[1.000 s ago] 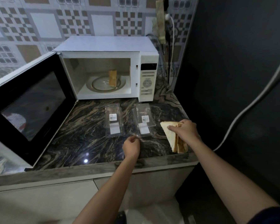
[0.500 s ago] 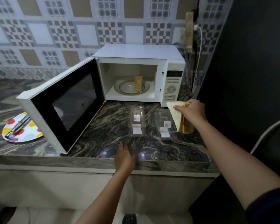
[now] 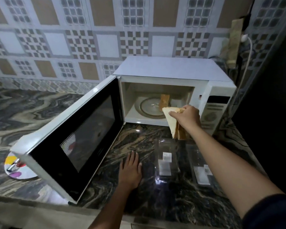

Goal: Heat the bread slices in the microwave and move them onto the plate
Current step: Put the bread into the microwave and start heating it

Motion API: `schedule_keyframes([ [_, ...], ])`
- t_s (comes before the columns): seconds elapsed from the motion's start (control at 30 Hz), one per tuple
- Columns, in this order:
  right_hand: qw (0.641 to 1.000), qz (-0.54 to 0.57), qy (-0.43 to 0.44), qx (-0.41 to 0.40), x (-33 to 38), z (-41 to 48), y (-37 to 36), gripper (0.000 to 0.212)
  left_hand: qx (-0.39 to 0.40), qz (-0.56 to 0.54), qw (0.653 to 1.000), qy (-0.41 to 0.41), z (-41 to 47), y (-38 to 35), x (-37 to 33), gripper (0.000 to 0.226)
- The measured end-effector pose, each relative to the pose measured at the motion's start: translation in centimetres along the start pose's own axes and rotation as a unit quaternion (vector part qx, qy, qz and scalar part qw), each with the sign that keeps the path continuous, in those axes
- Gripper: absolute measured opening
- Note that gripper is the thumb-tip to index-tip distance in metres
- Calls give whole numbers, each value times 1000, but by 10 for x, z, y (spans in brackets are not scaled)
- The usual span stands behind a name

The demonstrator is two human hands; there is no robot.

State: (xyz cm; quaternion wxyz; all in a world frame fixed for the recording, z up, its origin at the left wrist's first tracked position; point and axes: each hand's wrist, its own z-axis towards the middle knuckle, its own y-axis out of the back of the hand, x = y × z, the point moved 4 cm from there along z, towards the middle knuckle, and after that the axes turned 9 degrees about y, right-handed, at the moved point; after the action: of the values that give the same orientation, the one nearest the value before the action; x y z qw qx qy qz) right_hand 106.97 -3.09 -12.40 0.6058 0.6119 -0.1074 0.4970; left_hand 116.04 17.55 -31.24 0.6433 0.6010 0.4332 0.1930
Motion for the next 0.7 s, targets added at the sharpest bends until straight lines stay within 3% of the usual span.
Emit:
schedule_keyframes([
  [0.27,998,-26,-3,51,12,73,-97,46,-25,75,995,-58,88,0,-15,60],
  [0.47,992,-53,-69,92,17,126,-158,31,9,50,995,-90,118,-1,-29,54],
  [0.53,988,-107,-49,102,20,136,-174,38,10,50,994,-94,122,-4,-29,54],
  [0.6,988,-84,-84,100,8,146,-185,42,6,42,995,-94,125,-8,-29,54],
  [0.7,988,-143,-43,41,8,155,-174,54,-3,38,995,-93,127,-9,-28,54],
])
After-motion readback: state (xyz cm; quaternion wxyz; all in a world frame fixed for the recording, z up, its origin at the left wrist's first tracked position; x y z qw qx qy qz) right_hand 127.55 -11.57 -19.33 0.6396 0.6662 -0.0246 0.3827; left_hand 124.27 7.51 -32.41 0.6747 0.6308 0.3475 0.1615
